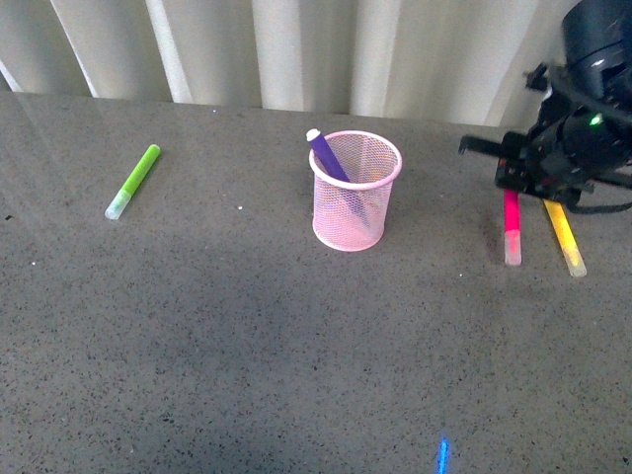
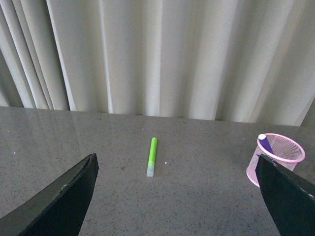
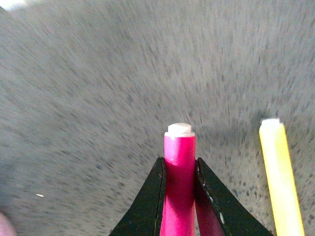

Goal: Insert purple and pink pens into pink cup

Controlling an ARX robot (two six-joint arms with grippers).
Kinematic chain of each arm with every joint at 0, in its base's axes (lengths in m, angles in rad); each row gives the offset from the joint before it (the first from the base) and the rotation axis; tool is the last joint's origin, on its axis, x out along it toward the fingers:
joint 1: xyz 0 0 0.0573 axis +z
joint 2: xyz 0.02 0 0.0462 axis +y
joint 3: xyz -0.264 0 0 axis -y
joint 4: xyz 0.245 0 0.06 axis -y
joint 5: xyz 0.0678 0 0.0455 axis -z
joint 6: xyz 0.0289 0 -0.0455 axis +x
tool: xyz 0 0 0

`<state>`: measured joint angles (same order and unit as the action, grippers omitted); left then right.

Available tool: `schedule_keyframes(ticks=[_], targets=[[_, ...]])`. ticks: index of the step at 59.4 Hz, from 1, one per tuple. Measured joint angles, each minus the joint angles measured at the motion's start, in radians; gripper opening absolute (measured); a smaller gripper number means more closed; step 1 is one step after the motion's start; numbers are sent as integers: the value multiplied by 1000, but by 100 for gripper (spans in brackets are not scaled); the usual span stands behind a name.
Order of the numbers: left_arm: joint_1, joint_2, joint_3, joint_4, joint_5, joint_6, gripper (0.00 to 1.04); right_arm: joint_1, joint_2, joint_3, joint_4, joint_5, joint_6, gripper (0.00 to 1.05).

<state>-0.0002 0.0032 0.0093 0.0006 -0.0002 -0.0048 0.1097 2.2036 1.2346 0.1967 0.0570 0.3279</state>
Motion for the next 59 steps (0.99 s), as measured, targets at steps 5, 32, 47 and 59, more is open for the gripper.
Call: schedule_keyframes(ticks=[5, 32, 47, 59], targets=[[0, 0, 0, 0, 0, 0, 98, -3, -195, -93, 159, -66, 0, 12], [0, 0, 0, 0, 0, 0, 98, 111, -393, -360, 766, -304, -169, 12], [0, 0, 0, 0, 0, 0, 98, 179, -213, -266, 801, -308, -233, 12], [0, 0, 0, 0, 0, 0, 98, 220, -79, -157, 803, -291, -238, 12]])
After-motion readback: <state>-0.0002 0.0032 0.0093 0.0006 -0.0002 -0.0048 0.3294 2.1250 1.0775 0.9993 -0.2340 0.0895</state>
